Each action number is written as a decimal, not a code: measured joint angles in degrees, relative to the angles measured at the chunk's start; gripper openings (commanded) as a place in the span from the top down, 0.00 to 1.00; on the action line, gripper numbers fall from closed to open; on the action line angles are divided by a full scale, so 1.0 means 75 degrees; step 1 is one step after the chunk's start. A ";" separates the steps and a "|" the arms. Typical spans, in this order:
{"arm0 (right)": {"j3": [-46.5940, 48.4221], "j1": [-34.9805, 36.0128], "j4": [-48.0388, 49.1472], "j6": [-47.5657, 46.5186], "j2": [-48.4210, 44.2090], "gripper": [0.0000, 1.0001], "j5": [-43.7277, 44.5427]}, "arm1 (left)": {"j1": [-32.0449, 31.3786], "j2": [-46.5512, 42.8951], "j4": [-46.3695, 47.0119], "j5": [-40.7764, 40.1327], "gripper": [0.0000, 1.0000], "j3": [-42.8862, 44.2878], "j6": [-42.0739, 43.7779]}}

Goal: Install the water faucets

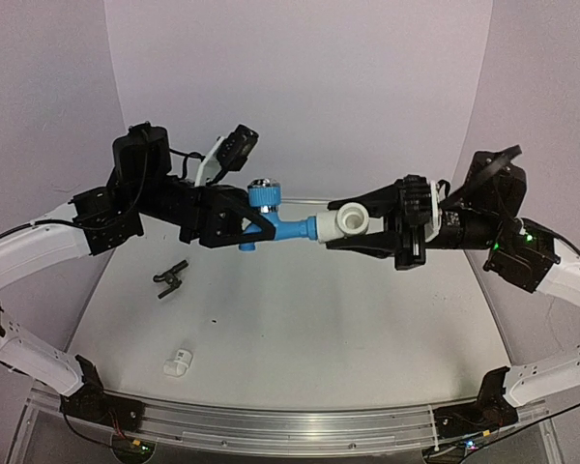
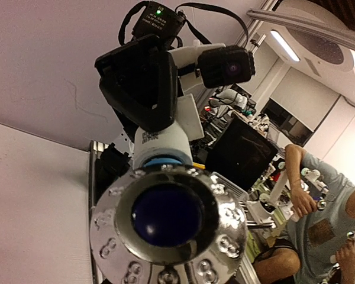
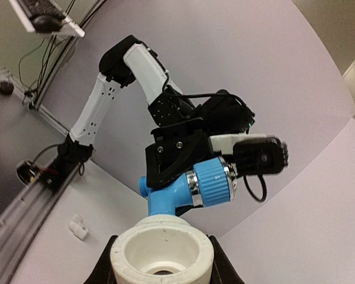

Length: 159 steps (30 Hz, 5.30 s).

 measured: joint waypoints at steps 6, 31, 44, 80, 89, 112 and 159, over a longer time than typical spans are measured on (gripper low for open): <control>0.0236 -0.0006 0.0408 0.3532 0.0344 1.00 0.0152 | -0.0117 -0.0632 -0.0664 -0.1070 0.95 -0.0003 0.1399; 0.0475 -0.0015 0.0300 0.1807 -0.0032 1.00 0.1151 | -0.0784 -0.1565 -0.3089 -0.4007 0.00 0.0303 0.3958; -0.0606 -0.0012 -0.0705 -0.5665 -0.1128 1.00 0.0466 | 0.0542 -0.0799 -0.1501 -0.0417 0.00 0.0414 -0.0131; -0.0504 0.0020 0.0166 -0.1731 -0.0361 1.00 0.0507 | -0.0294 0.0504 -0.0020 0.0227 0.67 0.0224 -0.0679; -0.0221 0.0044 0.0367 0.1719 -0.0090 1.00 0.0597 | -0.0478 -0.0055 -0.0714 -0.1003 0.82 0.0166 0.1157; -0.0096 0.0050 0.0708 0.5231 0.0475 1.00 0.0420 | -0.1335 -0.0938 -0.2285 -0.3926 0.28 -0.0262 0.4281; -0.0600 0.0000 -0.1483 -0.9107 -0.0393 1.00 0.0099 | 0.0198 0.1859 0.1265 0.1352 0.04 0.0268 -0.4296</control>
